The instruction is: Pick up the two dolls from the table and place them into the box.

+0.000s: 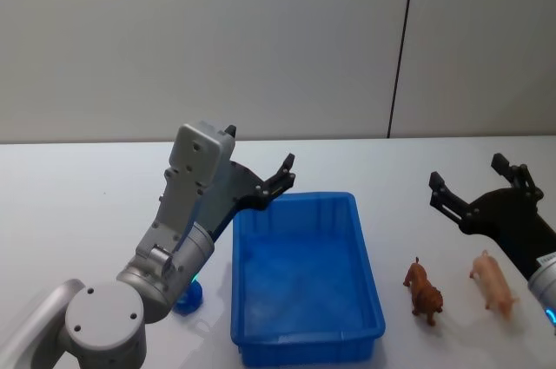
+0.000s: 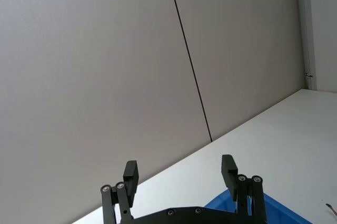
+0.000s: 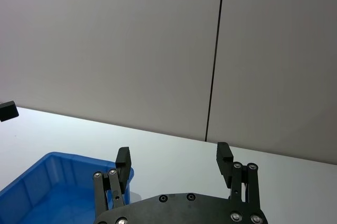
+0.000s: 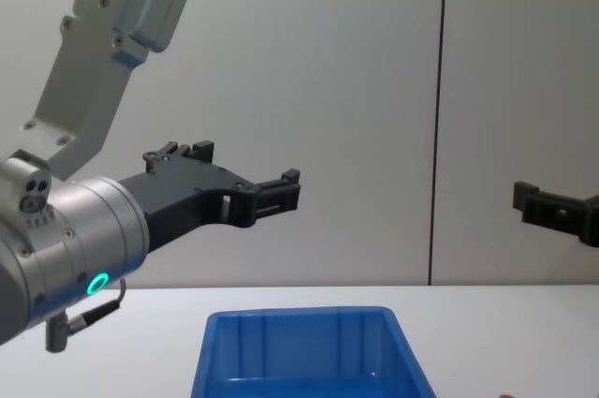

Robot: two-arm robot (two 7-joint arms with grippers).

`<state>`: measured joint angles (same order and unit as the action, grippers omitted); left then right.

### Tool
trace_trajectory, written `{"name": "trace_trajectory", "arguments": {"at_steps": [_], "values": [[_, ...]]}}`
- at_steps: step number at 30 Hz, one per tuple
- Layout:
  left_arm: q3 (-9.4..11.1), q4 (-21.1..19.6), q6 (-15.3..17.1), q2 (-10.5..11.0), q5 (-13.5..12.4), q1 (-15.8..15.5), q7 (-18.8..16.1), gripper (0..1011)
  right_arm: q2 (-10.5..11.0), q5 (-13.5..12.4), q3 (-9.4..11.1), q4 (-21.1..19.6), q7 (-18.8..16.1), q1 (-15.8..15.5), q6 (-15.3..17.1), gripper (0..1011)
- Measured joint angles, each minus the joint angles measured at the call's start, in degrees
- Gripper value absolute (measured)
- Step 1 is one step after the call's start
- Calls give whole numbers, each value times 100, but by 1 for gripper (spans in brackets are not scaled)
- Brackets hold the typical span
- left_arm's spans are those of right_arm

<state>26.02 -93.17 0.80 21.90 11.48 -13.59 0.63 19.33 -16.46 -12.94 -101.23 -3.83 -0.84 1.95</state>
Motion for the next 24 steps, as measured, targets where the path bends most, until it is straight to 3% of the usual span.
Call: {"name": "trace_trajectory", "arguments": {"at_steps": [24], "values": [[0,0,0,0,0,0,0,1001,0,0,0,0,0,0,0,1001]]}}
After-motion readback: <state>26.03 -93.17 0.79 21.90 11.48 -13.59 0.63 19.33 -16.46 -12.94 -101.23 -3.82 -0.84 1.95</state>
